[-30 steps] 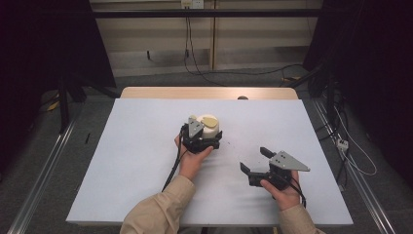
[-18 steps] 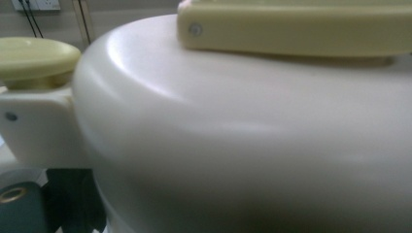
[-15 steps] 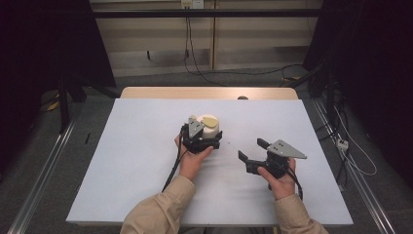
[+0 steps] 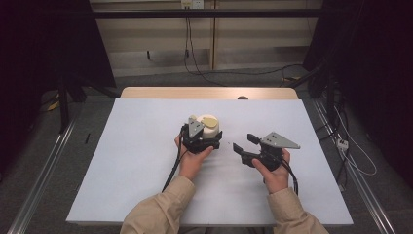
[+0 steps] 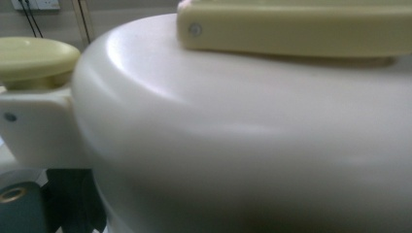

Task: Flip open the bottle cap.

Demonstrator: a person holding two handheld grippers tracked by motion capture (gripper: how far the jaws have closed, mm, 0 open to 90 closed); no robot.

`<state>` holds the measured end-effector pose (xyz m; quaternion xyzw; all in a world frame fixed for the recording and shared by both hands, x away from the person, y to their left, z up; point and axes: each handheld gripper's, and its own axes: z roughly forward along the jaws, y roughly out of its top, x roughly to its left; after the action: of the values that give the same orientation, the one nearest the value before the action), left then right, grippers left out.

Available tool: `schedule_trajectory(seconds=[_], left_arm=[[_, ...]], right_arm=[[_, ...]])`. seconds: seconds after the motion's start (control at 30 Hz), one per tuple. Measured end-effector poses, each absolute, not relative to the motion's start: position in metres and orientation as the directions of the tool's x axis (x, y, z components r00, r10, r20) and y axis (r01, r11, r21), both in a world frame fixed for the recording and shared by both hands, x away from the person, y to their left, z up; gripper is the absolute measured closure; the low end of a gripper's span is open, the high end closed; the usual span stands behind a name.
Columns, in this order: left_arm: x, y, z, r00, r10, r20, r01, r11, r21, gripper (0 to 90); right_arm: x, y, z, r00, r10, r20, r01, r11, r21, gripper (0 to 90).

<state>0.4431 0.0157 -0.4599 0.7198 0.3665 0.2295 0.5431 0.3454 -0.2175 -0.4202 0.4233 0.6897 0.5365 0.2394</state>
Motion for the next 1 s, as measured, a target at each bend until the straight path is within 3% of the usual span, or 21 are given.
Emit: schedule_trajectory(seconds=[0.3, 0.67, 1.0], left_arm=[[0.443, 0.016, -0.46, 0.626, 0.777, -0.068, 0.279, -0.141, 0.95, 5.3], [0.443, 0.016, -0.46, 0.626, 0.777, -0.066, 0.278, -0.144, 0.95, 5.3], [0.443, 0.016, -0.46, 0.625, 0.777, -0.068, 0.28, -0.142, 0.95, 5.3]], right_arm=[[0.35, -0.216, -0.416, -0.537, 0.834, 0.127, 0.33, 0.069, 0.942, 41.9], [0.355, -0.211, -0.411, -0.564, 0.815, 0.132, 0.34, 0.083, 0.937, 68.3], [0.361, -0.206, -0.404, -0.582, 0.802, 0.133, 0.341, 0.092, 0.936, 82.6]])
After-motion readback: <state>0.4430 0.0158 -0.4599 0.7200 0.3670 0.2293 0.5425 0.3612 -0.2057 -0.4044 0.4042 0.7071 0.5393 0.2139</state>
